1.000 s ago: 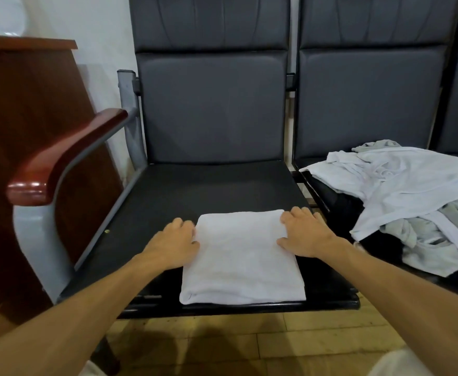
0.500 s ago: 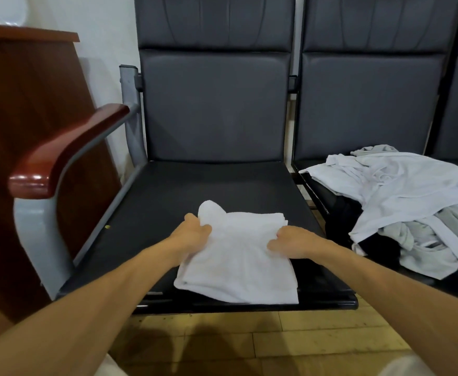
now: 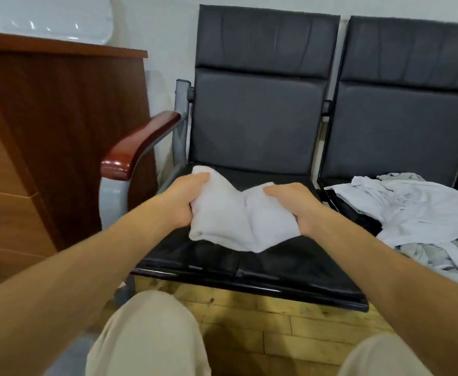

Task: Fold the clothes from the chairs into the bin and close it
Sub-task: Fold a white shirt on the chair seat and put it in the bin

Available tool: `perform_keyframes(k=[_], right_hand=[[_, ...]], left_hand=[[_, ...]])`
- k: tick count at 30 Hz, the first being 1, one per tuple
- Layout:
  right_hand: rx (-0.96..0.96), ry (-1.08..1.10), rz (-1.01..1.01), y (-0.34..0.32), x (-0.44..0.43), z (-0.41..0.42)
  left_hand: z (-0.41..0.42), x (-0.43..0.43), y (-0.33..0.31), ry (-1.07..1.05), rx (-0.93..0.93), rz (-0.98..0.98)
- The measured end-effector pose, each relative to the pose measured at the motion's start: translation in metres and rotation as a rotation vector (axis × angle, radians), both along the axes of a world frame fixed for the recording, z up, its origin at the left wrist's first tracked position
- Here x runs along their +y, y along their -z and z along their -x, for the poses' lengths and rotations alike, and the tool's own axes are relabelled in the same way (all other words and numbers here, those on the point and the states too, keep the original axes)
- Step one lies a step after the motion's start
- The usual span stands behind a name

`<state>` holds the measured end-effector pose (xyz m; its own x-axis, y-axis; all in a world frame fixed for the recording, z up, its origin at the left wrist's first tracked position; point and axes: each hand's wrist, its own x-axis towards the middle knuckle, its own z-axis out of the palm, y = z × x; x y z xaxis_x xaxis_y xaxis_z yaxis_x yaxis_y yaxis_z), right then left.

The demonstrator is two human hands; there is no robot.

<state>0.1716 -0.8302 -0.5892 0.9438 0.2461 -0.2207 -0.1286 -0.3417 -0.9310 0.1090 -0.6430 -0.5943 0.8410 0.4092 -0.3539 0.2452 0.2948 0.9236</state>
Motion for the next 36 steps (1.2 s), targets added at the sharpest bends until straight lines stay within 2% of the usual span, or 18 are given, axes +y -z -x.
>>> perform_keyframes(k=[3, 8, 11, 15, 23, 28, 33, 36], right_hand=[[-0.095, -0.123, -0.061, -0.030, 0.036, 0.030], [-0.264, -0.318, -0.074, -0.050, 0.118, 0.082], [-0.319, -0.442, -0.063, -0.039, 0.176, 0.123], [-0.303, -0.635, 0.012, -0.001, 0.240, 0.183], [-0.521, -1.047, 0.283, 0.126, 0.309, 0.292], [-0.457, -1.322, 0.374, 0.194, 0.321, 0.351], [-0.351, -1.404, 0.421, 0.242, 0.313, 0.393], [-0.272, -1.456, 0.615, 0.264, 0.296, 0.405]], left_hand=[[0.039, 0.033, -0.022, -0.090, -0.148, -0.072], [0.131, 0.091, -0.043, -0.262, -0.235, -0.200], [0.193, 0.128, -0.032, -0.413, -0.237, -0.294], [0.277, 0.161, 0.006, -0.588, -0.202, -0.306], [0.441, 0.167, 0.133, -0.961, 0.020, -0.137], [0.505, 0.127, 0.185, -1.073, 0.131, -0.072], [0.540, 0.103, 0.242, -1.129, 0.347, 0.043], [0.544, 0.091, 0.264, -1.130, 0.556, 0.078]])
